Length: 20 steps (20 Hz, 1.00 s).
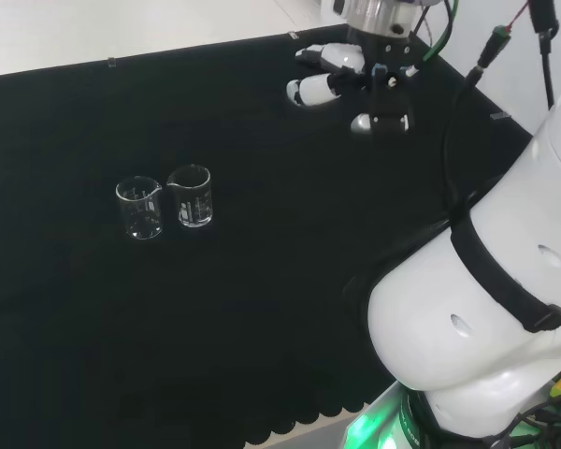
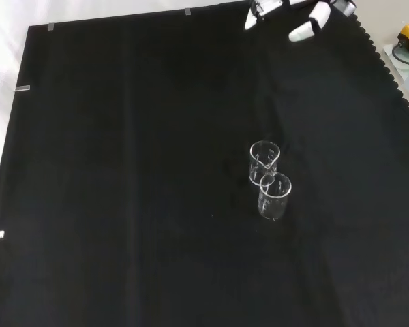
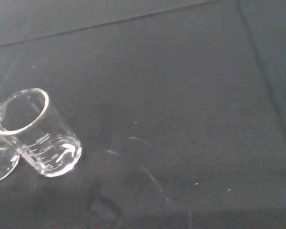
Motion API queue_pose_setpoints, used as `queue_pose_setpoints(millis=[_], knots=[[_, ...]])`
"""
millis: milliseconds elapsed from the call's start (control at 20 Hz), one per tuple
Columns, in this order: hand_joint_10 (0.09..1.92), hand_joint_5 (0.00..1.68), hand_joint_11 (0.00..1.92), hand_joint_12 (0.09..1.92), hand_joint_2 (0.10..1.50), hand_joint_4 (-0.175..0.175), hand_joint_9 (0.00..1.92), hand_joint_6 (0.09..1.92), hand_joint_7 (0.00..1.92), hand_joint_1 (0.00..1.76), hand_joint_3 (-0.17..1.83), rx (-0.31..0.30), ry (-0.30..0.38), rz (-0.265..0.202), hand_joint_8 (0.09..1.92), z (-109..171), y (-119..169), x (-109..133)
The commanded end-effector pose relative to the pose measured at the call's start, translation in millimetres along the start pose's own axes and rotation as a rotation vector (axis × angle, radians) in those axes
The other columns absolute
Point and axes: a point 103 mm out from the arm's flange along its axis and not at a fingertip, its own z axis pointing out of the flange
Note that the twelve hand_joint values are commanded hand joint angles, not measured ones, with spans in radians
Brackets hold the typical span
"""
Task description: Pick up the beaker on the right.
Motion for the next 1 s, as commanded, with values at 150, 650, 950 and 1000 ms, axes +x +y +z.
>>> queue_pose_setpoints(millis=[150, 650, 950, 1000], knots=[[0.61, 0.20, 0.00, 0.92, 0.84, -0.017, 0.17, 0.09, 0.13, 0.35, 0.82, 0.014, 0.076, -0.059, 0.46, 29, 17, 12], [0.61, 0.20, 0.00, 0.99, 0.65, -0.015, 0.20, 0.09, 0.15, 0.53, 0.87, 0.039, 0.139, -0.107, 0.50, 72, 35, 17], [0.62, 0.21, 0.00, 1.03, 0.60, -0.015, 0.22, 0.09, 0.15, 0.57, 0.89, 0.051, 0.165, -0.136, 0.51, 88, 43, 22], [0.62, 0.21, 0.00, 1.04, 0.59, -0.015, 0.22, 0.09, 0.15, 0.57, 0.89, 0.050, 0.164, -0.142, 0.52, 91, 44, 23]])
